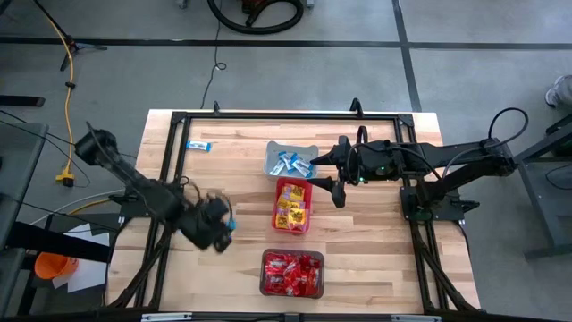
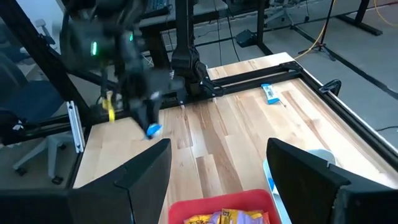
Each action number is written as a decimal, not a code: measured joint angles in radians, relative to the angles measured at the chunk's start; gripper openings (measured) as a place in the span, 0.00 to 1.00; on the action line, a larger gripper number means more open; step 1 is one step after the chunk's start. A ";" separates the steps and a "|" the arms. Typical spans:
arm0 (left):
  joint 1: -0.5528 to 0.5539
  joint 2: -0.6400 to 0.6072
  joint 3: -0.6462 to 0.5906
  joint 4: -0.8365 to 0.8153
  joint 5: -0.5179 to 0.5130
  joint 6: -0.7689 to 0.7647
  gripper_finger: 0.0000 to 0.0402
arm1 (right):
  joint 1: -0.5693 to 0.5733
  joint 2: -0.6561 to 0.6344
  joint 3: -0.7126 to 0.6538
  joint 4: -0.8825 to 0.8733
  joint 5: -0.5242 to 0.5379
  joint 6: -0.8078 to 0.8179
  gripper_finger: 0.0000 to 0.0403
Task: Sort candy
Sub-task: Put the white candy into the white bin
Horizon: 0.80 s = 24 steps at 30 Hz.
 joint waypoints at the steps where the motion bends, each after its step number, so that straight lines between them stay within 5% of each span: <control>1: 0.026 -0.036 0.013 0.024 -0.064 0.057 0.04 | 0.000 0.000 0.000 0.000 0.000 0.008 0.64; 5: 0.127 -0.166 0.028 0.262 -0.255 0.421 0.02 | 0.000 0.000 0.000 0.001 0.000 0.035 0.64; 9: 0.249 -0.244 0.028 0.585 -0.283 0.832 0.02 | 0.000 0.000 0.000 0.016 0.000 0.046 0.64; 15: 0.431 -0.258 0.030 0.932 -0.081 1.164 0.02 | 0.000 0.000 0.000 0.055 -0.021 0.040 0.64; 24: 0.592 -0.176 0.029 0.960 0.286 1.195 0.02 | 0.000 0.000 0.000 0.096 -0.027 0.010 0.64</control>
